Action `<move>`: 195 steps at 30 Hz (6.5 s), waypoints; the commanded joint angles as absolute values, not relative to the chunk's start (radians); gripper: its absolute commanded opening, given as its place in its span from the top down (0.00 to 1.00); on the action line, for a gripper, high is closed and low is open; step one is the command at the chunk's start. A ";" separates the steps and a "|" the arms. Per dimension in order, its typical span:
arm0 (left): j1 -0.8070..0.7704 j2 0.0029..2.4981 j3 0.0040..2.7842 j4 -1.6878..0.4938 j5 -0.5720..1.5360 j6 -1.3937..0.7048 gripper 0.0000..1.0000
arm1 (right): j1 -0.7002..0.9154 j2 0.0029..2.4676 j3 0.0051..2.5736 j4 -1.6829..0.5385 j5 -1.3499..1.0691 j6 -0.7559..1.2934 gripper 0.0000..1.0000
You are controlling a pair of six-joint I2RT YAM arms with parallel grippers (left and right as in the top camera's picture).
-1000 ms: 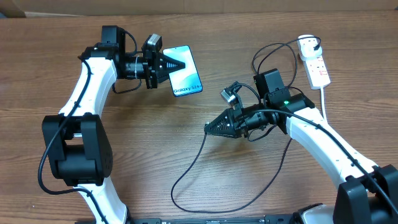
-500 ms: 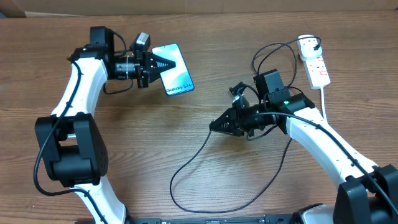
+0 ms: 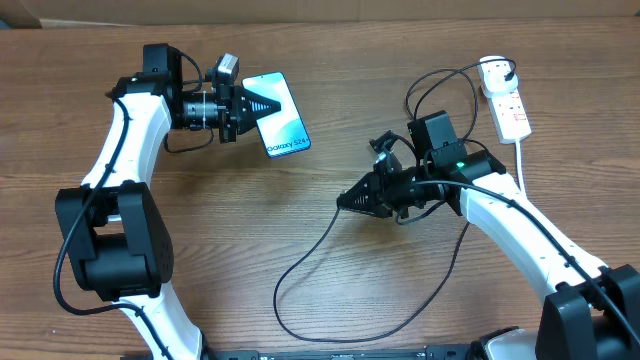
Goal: Plug charger to phone and switch on socket
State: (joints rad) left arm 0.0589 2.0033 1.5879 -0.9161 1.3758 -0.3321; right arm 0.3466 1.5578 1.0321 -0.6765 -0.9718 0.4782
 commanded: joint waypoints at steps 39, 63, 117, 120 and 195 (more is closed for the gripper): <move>0.016 1.997 1.592 -1.025 1.444 -0.284 0.96 | 0.381 1.534 1.048 -0.474 -1.390 0.558 0.96; 0.043 1.997 1.592 -1.019 1.303 -0.284 0.96 | 0.381 1.534 1.048 -0.525 -0.955 0.599 0.96; 0.027 1.997 1.592 -1.096 1.096 -0.227 0.96 | 0.381 1.587 0.874 -0.686 0.054 0.785 0.72; 0.022 1.997 1.592 -1.101 1.097 -0.198 0.96 | 0.381 1.587 0.874 -0.687 0.040 0.785 0.66; -0.374 1.752 1.886 -1.184 0.185 -0.344 0.96 | 0.217 1.562 1.044 -0.895 -0.268 0.823 0.00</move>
State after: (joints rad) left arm -0.3672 1.7546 1.8778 -1.1995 0.1886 -0.3347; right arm 0.1829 1.5810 1.0508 -0.9035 -0.2485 0.8150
